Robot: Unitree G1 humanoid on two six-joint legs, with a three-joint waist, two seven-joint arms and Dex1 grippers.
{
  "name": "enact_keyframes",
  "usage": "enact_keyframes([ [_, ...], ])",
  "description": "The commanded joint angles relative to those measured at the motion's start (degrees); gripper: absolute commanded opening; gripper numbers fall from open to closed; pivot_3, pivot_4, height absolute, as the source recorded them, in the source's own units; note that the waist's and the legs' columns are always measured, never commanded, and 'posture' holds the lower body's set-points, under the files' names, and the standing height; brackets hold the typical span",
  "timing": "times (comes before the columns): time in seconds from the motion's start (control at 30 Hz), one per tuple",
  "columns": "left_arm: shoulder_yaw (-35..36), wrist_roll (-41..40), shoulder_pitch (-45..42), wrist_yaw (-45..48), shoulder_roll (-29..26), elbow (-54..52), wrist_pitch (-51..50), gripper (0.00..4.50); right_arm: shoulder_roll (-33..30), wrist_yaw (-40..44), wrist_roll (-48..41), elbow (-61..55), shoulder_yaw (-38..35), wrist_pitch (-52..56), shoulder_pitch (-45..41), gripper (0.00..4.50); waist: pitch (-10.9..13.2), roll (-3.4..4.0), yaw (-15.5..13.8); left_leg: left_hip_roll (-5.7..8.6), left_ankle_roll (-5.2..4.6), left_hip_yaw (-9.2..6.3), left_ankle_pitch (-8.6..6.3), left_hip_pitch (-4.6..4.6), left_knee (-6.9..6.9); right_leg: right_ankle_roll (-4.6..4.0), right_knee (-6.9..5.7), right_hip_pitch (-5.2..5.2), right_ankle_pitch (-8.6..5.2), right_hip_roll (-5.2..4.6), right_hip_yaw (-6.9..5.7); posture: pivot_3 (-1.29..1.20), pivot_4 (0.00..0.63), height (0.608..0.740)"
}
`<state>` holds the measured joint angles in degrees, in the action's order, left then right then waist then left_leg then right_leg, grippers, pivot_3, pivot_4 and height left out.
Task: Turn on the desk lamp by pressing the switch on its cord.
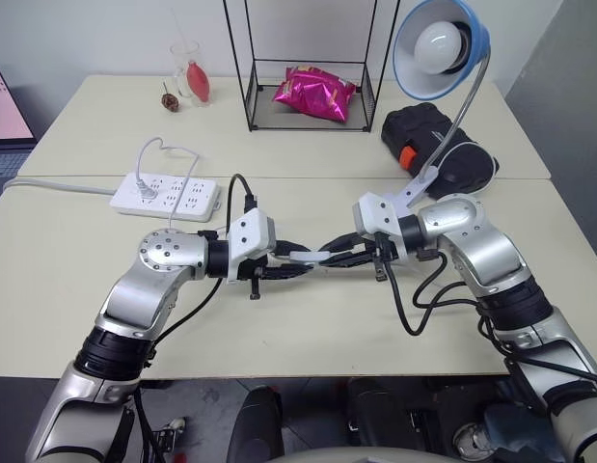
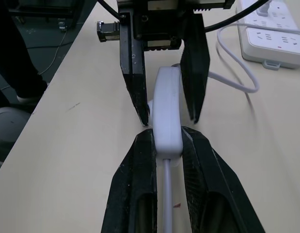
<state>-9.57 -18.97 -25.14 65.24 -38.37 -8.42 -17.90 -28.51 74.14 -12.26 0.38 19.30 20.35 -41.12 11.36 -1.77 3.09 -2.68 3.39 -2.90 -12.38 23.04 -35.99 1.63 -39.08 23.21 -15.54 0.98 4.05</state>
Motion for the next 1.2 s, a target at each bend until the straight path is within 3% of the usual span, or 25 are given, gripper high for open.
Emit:
enact_keyframes([
  [0.03,2.4,-2.0,1.3,0.9,-1.4,-2.7,-0.4,2.45,0.3,0.8,-1.9,-2.6,-0.6,0.1,-0.5,0.38,0.0,0.00,0.0,0.00,0.00,0.00,0.00,0.00,0.00,0.00,0.00,0.00,0.00,0.00,0.00,0.00,0.150,0.740],
  [0.7,2.7,-4.9,2.4,-0.7,-1.3,-6.0,-5.7,2.48,-0.3,1.0,-2.6,-2.0,-0.8,0.9,-0.8,0.38,0.0,0.00,0.0,0.00,0.00,0.00,0.00,0.00,-0.01,0.03,0.01,0.00,0.01,0.00,0.01,0.00,0.150,0.740],
  [0.97,3.4,-4.6,1.5,-1.2,-1.2,-4.5,-5.3,0.96,-0.5,1.1,-2.5,-2.1,-0.6,0.7,-0.7,0.38,0.0,0.00,0.1,0.00,0.00,0.00,0.00,0.00,-0.01,0.03,0.00,0.00,0.02,0.00,0.01,0.00,0.150,0.740],
  [1.2,3.6,-2.8,1.3,-1.0,-1.5,-3.5,-3.5,0.64,-0.5,1.2,-2.5,-2.2,-0.6,0.6,-0.6,0.38,0.0,0.00,0.0,0.00,0.00,0.00,0.00,0.00,-0.01,0.03,0.01,0.00,0.01,0.00,0.01,0.00,0.150,0.740],
])
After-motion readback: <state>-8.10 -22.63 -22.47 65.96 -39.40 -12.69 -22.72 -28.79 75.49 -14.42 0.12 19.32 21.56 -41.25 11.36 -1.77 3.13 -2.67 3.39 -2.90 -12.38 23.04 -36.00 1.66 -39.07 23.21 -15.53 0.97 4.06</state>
